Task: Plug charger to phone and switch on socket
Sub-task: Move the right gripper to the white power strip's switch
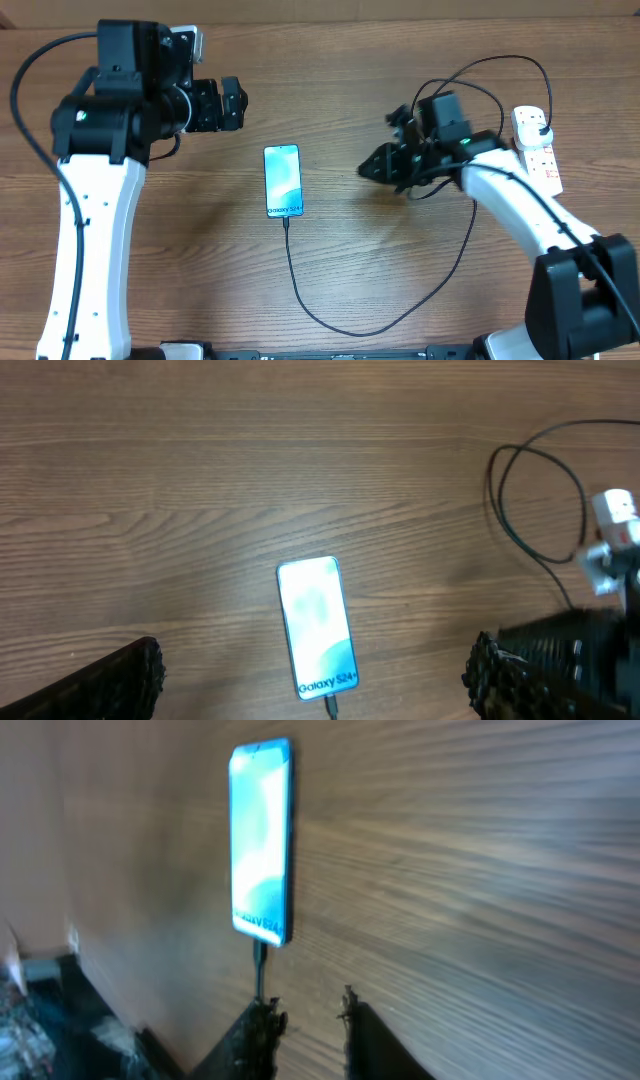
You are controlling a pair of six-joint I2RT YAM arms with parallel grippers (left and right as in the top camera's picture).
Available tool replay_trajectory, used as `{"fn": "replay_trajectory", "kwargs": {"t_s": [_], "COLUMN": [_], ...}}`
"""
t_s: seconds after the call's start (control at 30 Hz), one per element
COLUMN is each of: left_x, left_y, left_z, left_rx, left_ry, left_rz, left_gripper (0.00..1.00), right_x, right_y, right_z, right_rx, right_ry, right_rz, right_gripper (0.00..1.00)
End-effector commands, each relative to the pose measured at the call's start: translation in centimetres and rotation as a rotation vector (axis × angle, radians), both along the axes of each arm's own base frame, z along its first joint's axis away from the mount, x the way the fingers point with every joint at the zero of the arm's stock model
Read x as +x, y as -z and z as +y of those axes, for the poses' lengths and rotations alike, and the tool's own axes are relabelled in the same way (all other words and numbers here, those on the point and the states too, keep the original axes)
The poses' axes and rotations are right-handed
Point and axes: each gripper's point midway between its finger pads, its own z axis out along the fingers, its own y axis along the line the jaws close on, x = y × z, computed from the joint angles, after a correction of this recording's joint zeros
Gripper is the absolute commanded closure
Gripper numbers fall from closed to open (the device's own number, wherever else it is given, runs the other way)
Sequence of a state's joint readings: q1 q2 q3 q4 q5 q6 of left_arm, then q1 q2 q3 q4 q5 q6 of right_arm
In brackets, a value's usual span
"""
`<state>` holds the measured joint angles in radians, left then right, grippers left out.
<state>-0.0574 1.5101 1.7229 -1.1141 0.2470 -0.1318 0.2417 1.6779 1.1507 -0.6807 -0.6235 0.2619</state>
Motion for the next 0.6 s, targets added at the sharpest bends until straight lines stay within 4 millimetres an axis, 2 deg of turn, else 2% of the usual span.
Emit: {"fn": "replay_trajectory", "kwargs": {"t_s": [0.0, 0.07, 0.17, 0.3, 0.37, 0.47, 0.57], "left_x": [-0.2, -0.2, -0.1, -0.1, -0.1, -0.1, -0.1], "left_y": [0.3, 0.4, 0.6, 0.6, 0.6, 0.6, 0.6], "left_z": [-0.1, 0.0, 0.0, 0.0, 0.0, 0.0, 0.0], "left_rx": [-0.008, -0.006, -0.006, -0.006, -0.006, -0.006, -0.006], "left_ry": [0.000, 0.000, 0.000, 0.000, 0.000, 0.000, 0.000], "left_rz": [0.016, 0.017, 0.023, 0.023, 0.023, 0.024, 0.024], "left_gripper": [0.00, 0.00, 0.00, 0.00, 0.00, 0.00, 0.00], "right_x": [2.6, 3.5, 4.8, 5.7, 5.7, 4.9, 3.6], "right_y": [-4.1, -5.1, -6.1, -7.7, -8.0, -8.0, -7.7], "right_z": [-3.2, -5.9, -11.2, -18.3, -21.6, -28.5, -33.9], "right_rx": [0.025, 0.022, 0.041, 0.153, 0.169, 0.165, 0.184], "right_ry": [0.094, 0.167, 0.344, 0.510, 0.591, 0.775, 0.944], "right_rz": [-0.084, -0.087, -0.045, -0.066, -0.075, -0.091, -0.079], "right_gripper": [0.86, 0.96, 0.96, 0.96, 0.96, 0.96, 0.96]}}
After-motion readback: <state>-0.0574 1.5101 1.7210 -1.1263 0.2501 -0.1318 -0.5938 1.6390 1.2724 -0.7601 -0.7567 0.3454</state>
